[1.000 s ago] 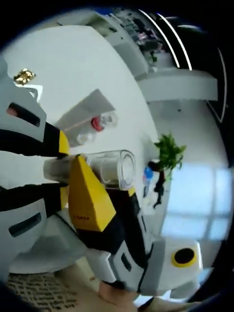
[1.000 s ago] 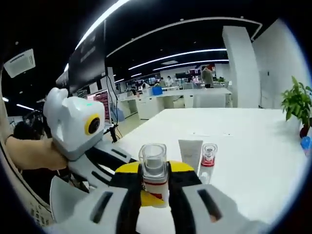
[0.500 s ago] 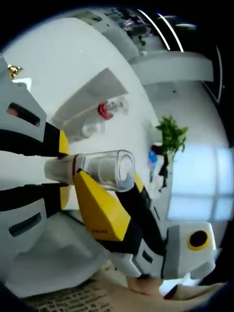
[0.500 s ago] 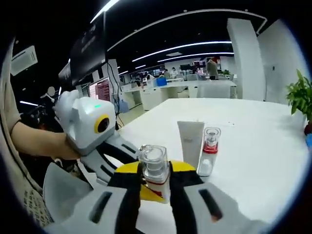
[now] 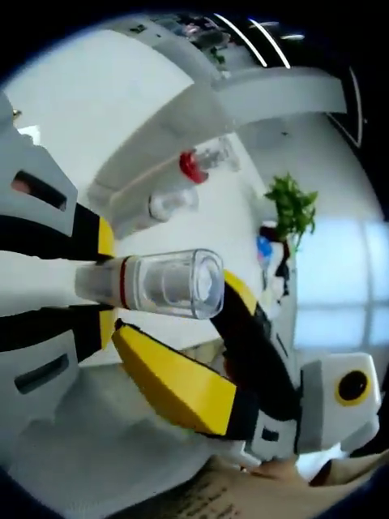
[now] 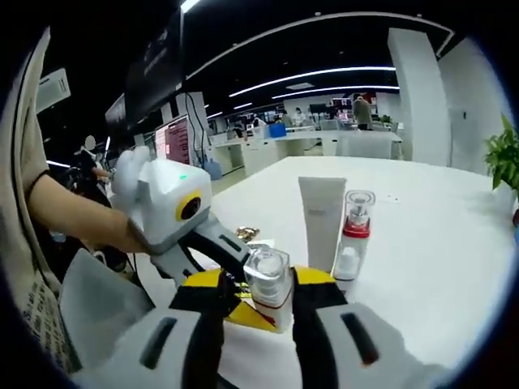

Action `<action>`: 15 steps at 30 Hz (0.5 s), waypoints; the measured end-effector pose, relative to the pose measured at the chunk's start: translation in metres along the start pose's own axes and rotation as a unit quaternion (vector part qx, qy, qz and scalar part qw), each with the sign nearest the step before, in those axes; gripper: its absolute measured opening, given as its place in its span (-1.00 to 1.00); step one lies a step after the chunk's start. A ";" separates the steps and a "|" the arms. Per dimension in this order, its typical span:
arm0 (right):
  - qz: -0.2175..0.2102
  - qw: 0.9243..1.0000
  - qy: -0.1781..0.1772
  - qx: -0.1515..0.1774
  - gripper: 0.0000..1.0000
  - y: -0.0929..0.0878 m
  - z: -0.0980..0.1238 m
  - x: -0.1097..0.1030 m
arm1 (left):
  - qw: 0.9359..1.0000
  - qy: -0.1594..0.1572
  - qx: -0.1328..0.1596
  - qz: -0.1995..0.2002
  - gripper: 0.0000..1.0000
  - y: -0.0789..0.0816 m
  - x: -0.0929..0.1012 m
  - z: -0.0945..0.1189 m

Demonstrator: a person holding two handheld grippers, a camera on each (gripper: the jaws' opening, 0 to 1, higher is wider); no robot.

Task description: Arrange the skincare products in the storage area until every visible bottle or jar stands upright without overlapping.

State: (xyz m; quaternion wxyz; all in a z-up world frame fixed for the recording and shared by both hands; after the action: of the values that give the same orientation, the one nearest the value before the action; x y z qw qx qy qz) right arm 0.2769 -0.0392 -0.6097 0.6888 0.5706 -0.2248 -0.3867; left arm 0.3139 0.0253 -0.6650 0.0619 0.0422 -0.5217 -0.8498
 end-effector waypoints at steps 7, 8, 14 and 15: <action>-0.015 1.000 0.009 -0.001 -0.17 -0.006 -0.002 -0.003 | 1.000 -0.011 -0.006 -0.011 -0.68 -0.012 0.002 -0.008; -0.013 1.000 0.011 -0.002 -0.15 -0.007 -0.002 -0.003 | 1.000 -0.012 -0.006 -0.011 -0.68 -0.013 0.002 -0.009; -0.012 1.000 0.024 -0.005 -0.01 -0.015 -0.004 -0.005 | 1.000 -0.015 -0.007 -0.013 -0.67 -0.019 0.001 -0.013; -0.005 1.000 0.026 -0.007 -0.01 -0.016 -0.004 -0.006 | 1.000 -0.015 -0.006 -0.011 -0.67 -0.019 0.002 -0.013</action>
State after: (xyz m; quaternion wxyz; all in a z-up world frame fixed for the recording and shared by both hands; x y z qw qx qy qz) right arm 0.2726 -0.0329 -0.6250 0.6962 0.5770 -0.2016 -0.3764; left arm 0.3129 0.0223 -0.6879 0.0444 0.0349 -0.5172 -0.8540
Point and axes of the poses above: the point that each gripper's makers call its tool centre point, and the gripper's own axes: z roughly backward along the fingers, x roughly to its right, y roughly out of its top, the point moved 6 cm from there along z, roughly backward along the fingers, and after that the axes turned 7 degrees about x, right-handed, at the moved point
